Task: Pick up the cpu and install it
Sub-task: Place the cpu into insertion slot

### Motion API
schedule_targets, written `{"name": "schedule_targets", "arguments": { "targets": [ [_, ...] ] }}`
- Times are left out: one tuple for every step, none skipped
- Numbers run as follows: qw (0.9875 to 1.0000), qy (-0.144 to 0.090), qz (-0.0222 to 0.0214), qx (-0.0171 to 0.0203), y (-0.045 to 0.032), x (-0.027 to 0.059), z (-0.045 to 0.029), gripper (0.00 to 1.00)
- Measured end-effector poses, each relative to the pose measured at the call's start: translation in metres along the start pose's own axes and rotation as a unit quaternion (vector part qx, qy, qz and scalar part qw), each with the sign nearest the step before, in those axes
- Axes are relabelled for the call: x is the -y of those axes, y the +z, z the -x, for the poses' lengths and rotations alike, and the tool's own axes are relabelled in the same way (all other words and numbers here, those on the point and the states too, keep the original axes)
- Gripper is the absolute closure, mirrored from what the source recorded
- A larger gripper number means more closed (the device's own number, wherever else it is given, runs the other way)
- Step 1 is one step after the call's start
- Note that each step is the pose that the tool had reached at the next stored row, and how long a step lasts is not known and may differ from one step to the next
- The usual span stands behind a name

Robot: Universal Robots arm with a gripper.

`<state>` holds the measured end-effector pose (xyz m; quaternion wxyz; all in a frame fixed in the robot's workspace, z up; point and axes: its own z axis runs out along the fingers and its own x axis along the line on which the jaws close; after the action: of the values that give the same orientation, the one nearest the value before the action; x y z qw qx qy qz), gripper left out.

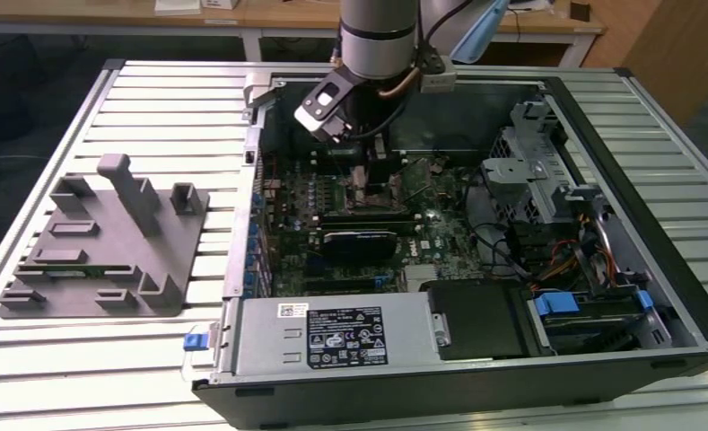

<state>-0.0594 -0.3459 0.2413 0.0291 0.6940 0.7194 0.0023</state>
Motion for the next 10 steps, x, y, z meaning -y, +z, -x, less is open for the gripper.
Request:
{"name": "schedule_targets", "arguments": {
  "targets": [
    [1.0,0.0,0.0,0.0,0.0006,-0.0002,0.0,0.46],
    [1.0,0.0,-0.0001,0.0001,0.0014,-0.0002,0.0,0.46],
    [1.0,0.0,-0.0001,0.0001,0.0024,-0.0002,-0.0001,0.46],
    [1.0,0.0,0.0001,0.0001,0.0032,-0.0002,-0.0002,0.46],
    [1.0,0.0,0.0008,0.0001,0.004,-0.0002,-0.0002,0.46],
    [1.0,0.0,0.0016,0.0002,0.0047,-0.0002,-0.0002,0.46],
    [1.0,0.0,0.0026,0.0002,0.0054,-0.0002,-0.0002,0.46],
    [1.0,0.0,0.0036,0.0003,0.006,-0.0001,-0.0003,0.46],
    [1.0,0.0,0.0047,0.0003,0.0066,-0.0001,-0.0003,0.46],
    [1.0,0.0,0.006,0.0003,0.0074,0.0,-0.0004,0.46]
  ]
}}
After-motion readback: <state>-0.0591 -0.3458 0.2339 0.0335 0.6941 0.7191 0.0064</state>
